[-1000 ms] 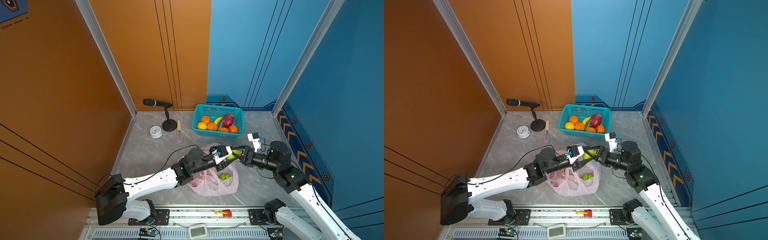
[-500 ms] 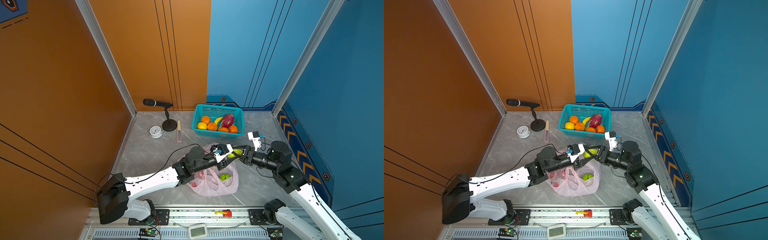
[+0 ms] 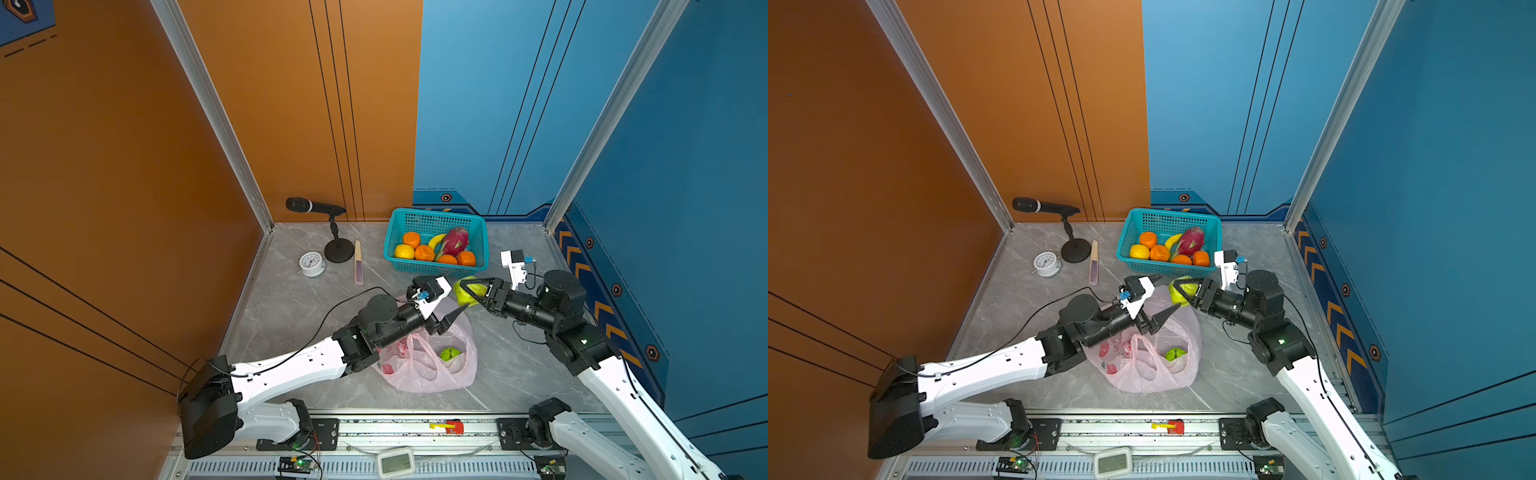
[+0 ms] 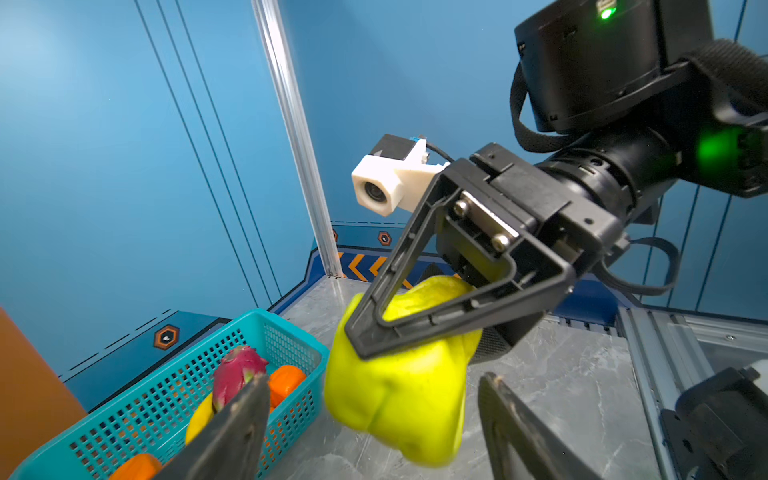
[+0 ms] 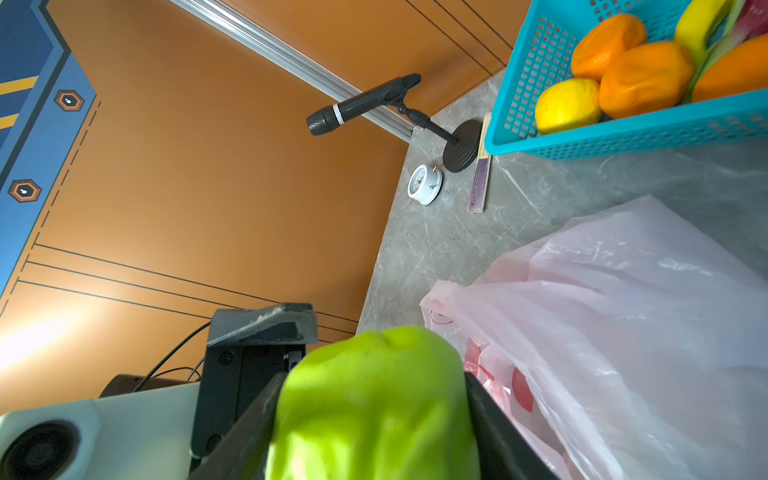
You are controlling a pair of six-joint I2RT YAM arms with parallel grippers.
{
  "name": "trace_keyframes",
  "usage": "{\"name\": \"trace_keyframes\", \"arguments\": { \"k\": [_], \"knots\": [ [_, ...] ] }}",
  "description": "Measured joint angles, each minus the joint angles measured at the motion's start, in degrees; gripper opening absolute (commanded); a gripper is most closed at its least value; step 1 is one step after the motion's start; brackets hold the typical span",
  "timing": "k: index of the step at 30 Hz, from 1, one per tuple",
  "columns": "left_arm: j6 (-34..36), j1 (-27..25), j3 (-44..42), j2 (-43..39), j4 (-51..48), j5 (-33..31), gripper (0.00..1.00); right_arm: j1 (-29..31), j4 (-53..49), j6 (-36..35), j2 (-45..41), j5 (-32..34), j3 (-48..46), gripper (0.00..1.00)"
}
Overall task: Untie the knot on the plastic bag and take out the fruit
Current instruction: 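Carry the yellow-green fruit over the teal basket with the right gripper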
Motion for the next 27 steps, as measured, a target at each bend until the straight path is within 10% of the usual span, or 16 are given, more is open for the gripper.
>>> {"name": "trace_keyframes", "arguments": {
  "k": [27],
  "knots": [
    [-10.0,2.5,-1.2,-17.1,-37.0,-12.0,0.91,-1.8,-8.6,-21.0,39.6,16.8,35.2,0.54]
  ]
}}
